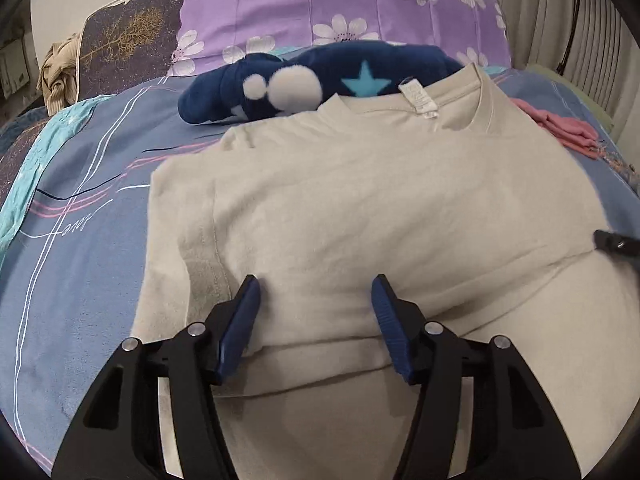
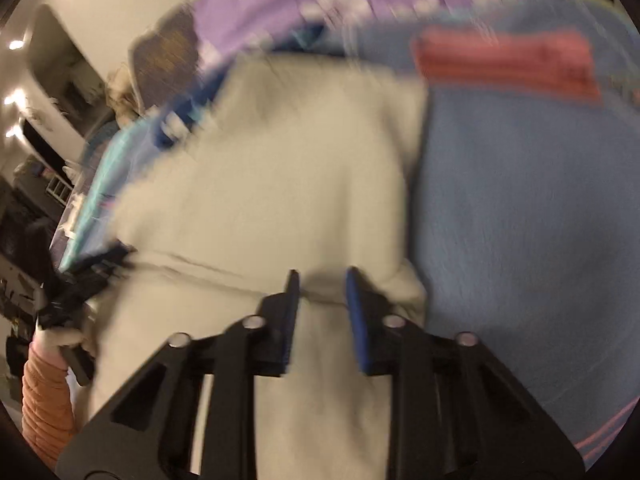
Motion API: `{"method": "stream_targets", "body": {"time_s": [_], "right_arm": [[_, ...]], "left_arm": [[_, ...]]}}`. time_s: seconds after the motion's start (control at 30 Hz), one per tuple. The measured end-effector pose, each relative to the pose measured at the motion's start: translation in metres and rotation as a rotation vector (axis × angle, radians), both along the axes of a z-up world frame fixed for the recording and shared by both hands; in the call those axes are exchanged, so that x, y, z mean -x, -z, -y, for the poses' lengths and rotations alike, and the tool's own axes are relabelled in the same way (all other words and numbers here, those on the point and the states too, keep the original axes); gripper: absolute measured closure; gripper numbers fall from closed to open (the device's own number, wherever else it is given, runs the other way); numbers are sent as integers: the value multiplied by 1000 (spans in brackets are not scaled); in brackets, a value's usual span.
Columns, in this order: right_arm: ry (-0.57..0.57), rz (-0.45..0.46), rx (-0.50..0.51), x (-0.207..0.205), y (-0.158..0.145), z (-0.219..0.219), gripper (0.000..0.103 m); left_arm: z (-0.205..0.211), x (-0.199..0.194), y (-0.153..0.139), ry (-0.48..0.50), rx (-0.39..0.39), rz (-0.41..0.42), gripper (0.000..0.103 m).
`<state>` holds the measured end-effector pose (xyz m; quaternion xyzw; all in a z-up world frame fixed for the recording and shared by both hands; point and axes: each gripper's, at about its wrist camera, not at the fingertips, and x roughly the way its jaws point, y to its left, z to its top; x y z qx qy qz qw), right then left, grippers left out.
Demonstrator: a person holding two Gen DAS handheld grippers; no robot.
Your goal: Fold small clothes
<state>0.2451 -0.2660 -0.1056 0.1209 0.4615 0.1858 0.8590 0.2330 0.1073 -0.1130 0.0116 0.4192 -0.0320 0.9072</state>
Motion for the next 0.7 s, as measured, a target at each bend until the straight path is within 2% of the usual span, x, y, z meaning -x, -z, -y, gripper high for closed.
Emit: {"method": "stream_targets", "body": {"time_s": [0.03,0.1,0.2,0.3,0.43,0.57,0.63,0.7], "right_arm": [[4,22,-49,2,3,6,88],[19,-12,-80,-3,2,11,91],[31,8,-37,1,1,8,93],[26,38,27,23,-9,5,89],[42,44,27,53,-15,29,87],[74,44,56,77,-13,53,84],[87,32,44,87,-10,58,83],[85,32,30,98,-9,58,78]], "left_arm": [[-1,0,-1,-4,6,-4,43],[1,0,3,-3,-4,-1,43],[3,6,0,-7,-23,6,43],[-4,25,-8,-3,12,22,43],[-25,68,-15,-12,34,35,42],[-57,111,-8,-84,60,3,42],[-68,131,-1,-100,107,-34,42],[-76,153,2,-91,182,-33,42]]}}
